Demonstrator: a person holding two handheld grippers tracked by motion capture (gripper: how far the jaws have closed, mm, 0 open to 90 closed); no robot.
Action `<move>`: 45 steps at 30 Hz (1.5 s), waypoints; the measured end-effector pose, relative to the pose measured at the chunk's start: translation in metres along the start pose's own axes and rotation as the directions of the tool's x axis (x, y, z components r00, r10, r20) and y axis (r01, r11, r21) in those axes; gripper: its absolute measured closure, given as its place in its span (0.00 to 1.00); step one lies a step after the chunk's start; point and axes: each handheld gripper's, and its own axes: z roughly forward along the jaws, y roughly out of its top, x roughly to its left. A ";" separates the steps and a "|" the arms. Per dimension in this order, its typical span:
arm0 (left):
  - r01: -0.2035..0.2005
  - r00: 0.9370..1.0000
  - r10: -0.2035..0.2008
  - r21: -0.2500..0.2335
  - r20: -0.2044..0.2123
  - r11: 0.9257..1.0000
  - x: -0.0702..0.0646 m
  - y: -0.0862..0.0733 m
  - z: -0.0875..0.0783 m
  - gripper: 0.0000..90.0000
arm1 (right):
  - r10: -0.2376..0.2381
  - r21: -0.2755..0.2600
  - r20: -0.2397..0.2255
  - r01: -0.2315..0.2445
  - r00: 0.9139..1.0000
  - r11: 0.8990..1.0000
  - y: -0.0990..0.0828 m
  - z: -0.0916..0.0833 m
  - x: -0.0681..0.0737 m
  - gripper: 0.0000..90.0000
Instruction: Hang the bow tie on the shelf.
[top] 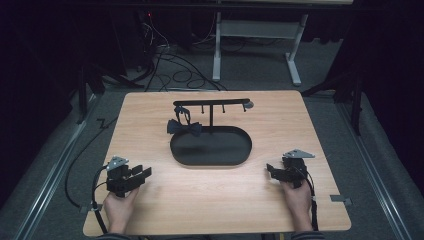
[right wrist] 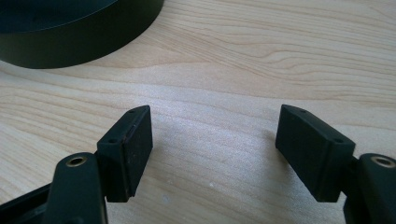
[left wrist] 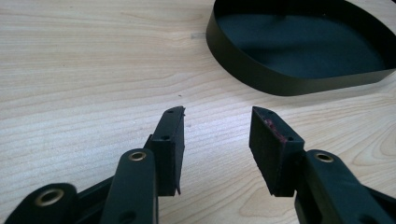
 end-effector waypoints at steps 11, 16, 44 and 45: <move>-0.003 1.000 0.004 0.024 -0.007 1.000 -0.002 -0.007 0.013 0.62 | 0.002 0.000 0.000 -0.002 1.000 1.000 0.000 0.000 0.000 0.32; -0.009 1.000 0.009 0.033 -0.014 0.999 -0.003 -0.008 0.017 0.61 | 0.001 0.000 -0.001 -0.001 1.000 1.000 0.000 0.000 0.000 0.32; -0.056 0.996 0.059 0.043 -0.069 0.998 -0.007 -0.012 0.033 0.59 | 0.001 -0.001 -0.002 -0.001 1.000 1.000 0.000 0.000 0.000 0.32; -0.057 0.996 0.060 0.044 -0.070 0.997 -0.007 -0.012 0.033 0.59 | 0.001 -0.001 -0.003 -0.001 1.000 1.000 0.000 0.000 0.000 0.32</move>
